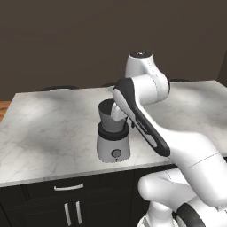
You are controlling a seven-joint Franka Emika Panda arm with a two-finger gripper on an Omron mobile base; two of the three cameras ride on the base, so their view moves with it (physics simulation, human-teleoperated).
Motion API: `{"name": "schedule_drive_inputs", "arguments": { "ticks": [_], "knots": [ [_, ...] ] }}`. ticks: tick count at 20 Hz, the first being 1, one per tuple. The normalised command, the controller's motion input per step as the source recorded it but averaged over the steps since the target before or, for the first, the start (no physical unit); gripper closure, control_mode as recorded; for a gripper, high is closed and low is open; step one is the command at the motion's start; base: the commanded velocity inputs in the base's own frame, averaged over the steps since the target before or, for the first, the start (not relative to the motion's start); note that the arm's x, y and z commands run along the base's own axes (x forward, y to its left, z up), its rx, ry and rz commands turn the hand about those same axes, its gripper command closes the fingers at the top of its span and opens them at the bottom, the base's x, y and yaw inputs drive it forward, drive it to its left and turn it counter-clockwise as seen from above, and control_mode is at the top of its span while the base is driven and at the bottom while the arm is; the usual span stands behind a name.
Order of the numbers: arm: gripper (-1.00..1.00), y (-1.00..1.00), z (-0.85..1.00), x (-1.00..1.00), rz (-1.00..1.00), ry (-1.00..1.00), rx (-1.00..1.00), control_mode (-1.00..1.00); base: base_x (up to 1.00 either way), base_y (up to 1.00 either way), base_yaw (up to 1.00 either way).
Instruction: Grab the garlic and lemon wedge from the fridge, place them in the blender, close the lid, and turn on the blender to create a marinade.
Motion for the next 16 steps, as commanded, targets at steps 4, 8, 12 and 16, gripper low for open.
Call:
{"name": "schedule_drive_inputs", "arguments": {
  "ticks": [4,8,12,16],
  "knots": [
    [1.0,0.0,-0.01,-0.51,0.0,0.0,0.0,-1.0,0.0,0.0,0.0],
    [1.0,0.01,0.0,-0.07,0.0,0.0,0.0,-1.0,0.0,0.0,0.0],
    [1.0,0.16,0.0,-0.01,0.01,0.0,0.0,-1.0,0.0,0.0,0.0],
    [1.0,0.24,-0.12,0.0,0.05,0.07,-0.01,-1.0,0.0,0.0,0.0]
  ]
}}
